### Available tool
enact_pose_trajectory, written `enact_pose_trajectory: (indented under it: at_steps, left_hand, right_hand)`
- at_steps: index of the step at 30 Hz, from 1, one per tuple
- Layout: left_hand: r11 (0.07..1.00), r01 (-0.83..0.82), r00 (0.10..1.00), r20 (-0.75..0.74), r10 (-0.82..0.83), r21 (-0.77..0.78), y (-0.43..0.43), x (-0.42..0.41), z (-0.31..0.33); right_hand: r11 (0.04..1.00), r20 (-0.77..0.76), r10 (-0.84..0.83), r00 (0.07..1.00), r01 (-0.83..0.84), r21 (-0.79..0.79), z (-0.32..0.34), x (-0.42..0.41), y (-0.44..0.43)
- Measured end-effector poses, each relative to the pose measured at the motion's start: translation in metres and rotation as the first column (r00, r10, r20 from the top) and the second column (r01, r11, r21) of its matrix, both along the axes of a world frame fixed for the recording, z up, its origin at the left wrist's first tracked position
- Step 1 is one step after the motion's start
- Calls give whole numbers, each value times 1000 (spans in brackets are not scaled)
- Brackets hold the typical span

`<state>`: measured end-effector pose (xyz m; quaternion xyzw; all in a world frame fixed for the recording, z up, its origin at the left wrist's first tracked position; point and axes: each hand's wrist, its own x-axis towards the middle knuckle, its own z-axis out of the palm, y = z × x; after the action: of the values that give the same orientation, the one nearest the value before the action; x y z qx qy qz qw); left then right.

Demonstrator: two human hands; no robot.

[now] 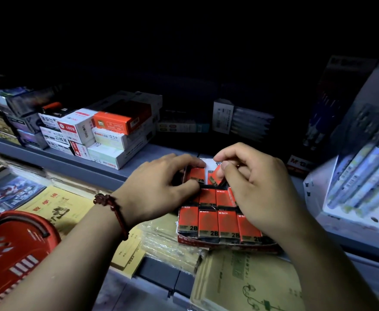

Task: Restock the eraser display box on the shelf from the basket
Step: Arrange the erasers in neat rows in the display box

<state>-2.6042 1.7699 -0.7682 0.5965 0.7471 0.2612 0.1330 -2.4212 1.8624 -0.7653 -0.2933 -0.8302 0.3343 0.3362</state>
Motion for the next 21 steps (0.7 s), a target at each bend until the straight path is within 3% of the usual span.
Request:
enact_pose_trajectory:
  at_steps: [6,11,21]
  left_hand:
    - [1000,11,955,297,-10,-1,1,-3,-3]
    - [987,20,996,-92,-6,159,-1,2,-4]
    - [1000,-22,992,-125,24,18,6,3,3]
  right_hand:
    - [999,54,-12,998,9,46,0,-2,-2]
    - [998,49,-19,999,15,67,2,-4,-2]
    - [998,63,-26,998,22,52,1,-2,-3]
